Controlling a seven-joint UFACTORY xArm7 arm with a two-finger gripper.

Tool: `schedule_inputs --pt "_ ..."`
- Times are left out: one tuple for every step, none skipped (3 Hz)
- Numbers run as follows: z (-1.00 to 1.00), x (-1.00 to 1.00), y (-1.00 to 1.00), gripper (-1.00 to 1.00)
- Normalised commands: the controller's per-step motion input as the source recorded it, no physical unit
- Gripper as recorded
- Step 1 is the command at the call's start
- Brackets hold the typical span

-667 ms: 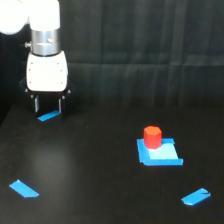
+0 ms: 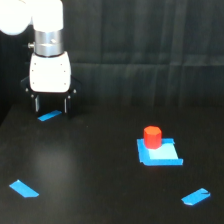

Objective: Pick up the red object from the table

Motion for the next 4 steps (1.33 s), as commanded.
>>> schedule_inputs --pt "0.16 0.58 -0.3 1.0" --pt "0.08 0.6 -0.32 0.97" --pt "0.21 0.83 -0.43 1.0" --pt "0.13 0.87 -0.24 1.0"
